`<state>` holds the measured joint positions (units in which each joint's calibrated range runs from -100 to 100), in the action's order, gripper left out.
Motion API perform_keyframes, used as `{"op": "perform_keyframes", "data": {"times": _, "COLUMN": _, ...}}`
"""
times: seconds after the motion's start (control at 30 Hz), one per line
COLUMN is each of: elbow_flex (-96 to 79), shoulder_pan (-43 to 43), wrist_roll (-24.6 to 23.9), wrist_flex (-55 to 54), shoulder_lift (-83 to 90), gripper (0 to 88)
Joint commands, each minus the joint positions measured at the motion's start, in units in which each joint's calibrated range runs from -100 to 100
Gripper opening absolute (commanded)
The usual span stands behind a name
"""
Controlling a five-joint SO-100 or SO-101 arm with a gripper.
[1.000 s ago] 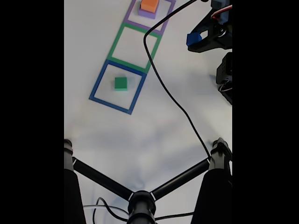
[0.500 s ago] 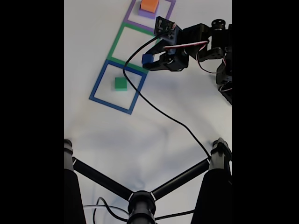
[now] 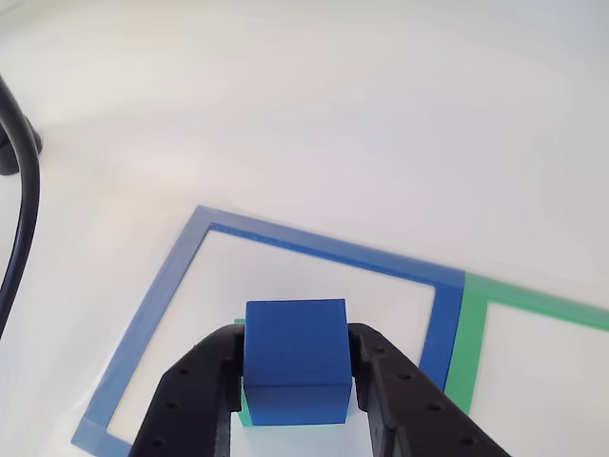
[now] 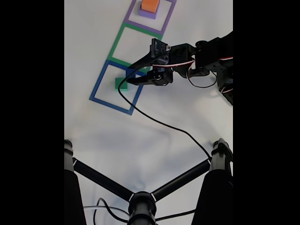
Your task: Tower of hanoi
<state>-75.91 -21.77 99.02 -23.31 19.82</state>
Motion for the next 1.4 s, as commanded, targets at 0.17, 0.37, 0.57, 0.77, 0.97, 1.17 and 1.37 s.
{"op": "perform_keyframes", "data": {"times": 0.17, "elbow_flex": 9.72, "shoulder_pan": -0.23, "wrist_roll": 0.98, "wrist_flex": -10.97, "shoulder_lift": -13.57, "gripper": 5.1}}
{"op": "perform_keyframes", "data": {"times": 0.37, "elbow_flex": 10.53, "shoulder_pan": 0.38, "wrist_roll": 0.98, "wrist_flex": -14.94, "shoulder_lift": -18.53, "gripper": 5.2}}
{"op": "perform_keyframes", "data": {"times": 0.57, "elbow_flex": 12.35, "shoulder_pan": -0.61, "wrist_roll": 0.98, "wrist_flex": -16.88, "shoulder_lift": -21.66, "gripper": 5.2}}
{"op": "perform_keyframes", "data": {"times": 0.77, "elbow_flex": 12.72, "shoulder_pan": -0.76, "wrist_roll": 0.98, "wrist_flex": -17.12, "shoulder_lift": -23.18, "gripper": 5.6}}
{"op": "perform_keyframes", "data": {"times": 0.97, "elbow_flex": 10.63, "shoulder_pan": -0.84, "wrist_roll": 0.98, "wrist_flex": -17.93, "shoulder_lift": -23.34, "gripper": 5.7}}
{"op": "perform_keyframes", "data": {"times": 1.17, "elbow_flex": 10.26, "shoulder_pan": -1.22, "wrist_roll": 0.98, "wrist_flex": -18.66, "shoulder_lift": -23.82, "gripper": 5.7}}
{"op": "perform_keyframes", "data": {"times": 1.37, "elbow_flex": 10.99, "shoulder_pan": -1.83, "wrist_roll": 0.98, "wrist_flex": -19.47, "shoulder_lift": -25.18, "gripper": 6.1}}
